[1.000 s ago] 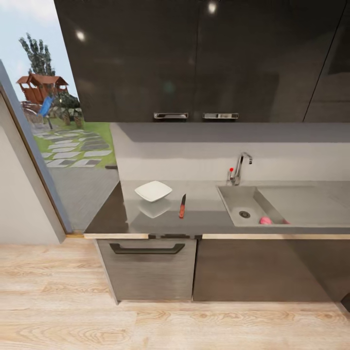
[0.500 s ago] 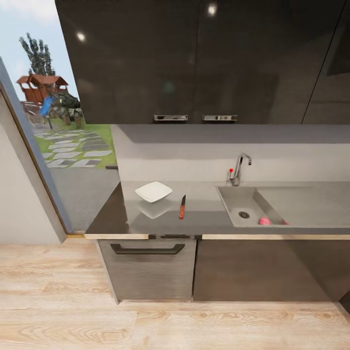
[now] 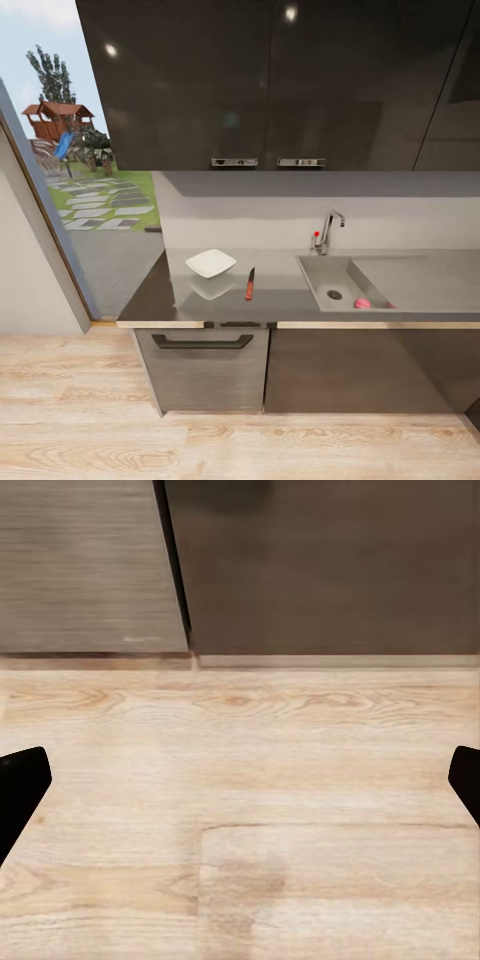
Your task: In the kitchen, take the Vidalia onion out of the sink, dice it on the chopping board with the paring knife, put the diced onion into the bowl on the countertop, then place both the paring knife and the chopping board into the sink.
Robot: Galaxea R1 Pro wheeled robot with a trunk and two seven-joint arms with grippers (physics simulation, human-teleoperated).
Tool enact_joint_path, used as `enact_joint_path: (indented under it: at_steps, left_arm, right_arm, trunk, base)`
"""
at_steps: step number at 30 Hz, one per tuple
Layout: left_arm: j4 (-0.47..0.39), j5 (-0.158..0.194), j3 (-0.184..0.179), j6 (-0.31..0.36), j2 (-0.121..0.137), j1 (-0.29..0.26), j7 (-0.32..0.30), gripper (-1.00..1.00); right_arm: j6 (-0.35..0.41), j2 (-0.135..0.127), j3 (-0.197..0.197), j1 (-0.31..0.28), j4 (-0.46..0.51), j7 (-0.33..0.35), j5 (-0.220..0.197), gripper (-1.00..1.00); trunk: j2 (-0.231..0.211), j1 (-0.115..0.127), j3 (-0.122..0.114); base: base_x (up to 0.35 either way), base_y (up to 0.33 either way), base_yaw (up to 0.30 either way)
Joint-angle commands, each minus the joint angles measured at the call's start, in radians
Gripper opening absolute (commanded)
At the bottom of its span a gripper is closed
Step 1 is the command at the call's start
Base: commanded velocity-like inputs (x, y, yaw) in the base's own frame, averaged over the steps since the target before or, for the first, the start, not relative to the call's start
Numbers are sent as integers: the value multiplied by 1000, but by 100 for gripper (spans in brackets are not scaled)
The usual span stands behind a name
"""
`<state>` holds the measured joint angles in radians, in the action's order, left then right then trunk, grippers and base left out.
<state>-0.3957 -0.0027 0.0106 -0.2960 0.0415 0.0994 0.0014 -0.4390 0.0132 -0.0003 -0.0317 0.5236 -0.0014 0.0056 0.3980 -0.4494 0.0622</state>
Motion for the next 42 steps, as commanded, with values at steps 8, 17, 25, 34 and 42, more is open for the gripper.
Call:
enact_joint_path:
  at_steps: [8,17,25,34,42]
  left_arm:
    - [-2,-1,0,-2,0,0,0,100]
    - [-2,-2,0,-2,1,0,0,100]
    - [-2,-2,0,-2,1,0,0,100]
    - [-184,-4,5,116,-15,0,33,100]
    - [-797,-3,1,665,-49,0,60,100]
  right_arm:
    - [-3,1,0,-1,-1,0,0,100]
    - [-4,-1,-1,-1,-1,0,0,100]
    - [-4,0,-1,-1,-1,0,0,100]
    - [-4,-1,-1,-1,-1,0,0,100]
    - [-4,0,0,-1,-1,0,0,100]
  trunk:
    - [2,-1,2]
    - [2,-1,2]
    - [2,-1,2]
    - [2,-1,2]
    - [2,-1,2]
  base:
    - [0,0,0]
    - [0,0,0]
    - [0,0,0]
    - [0,0,0]
    - [0,0,0]
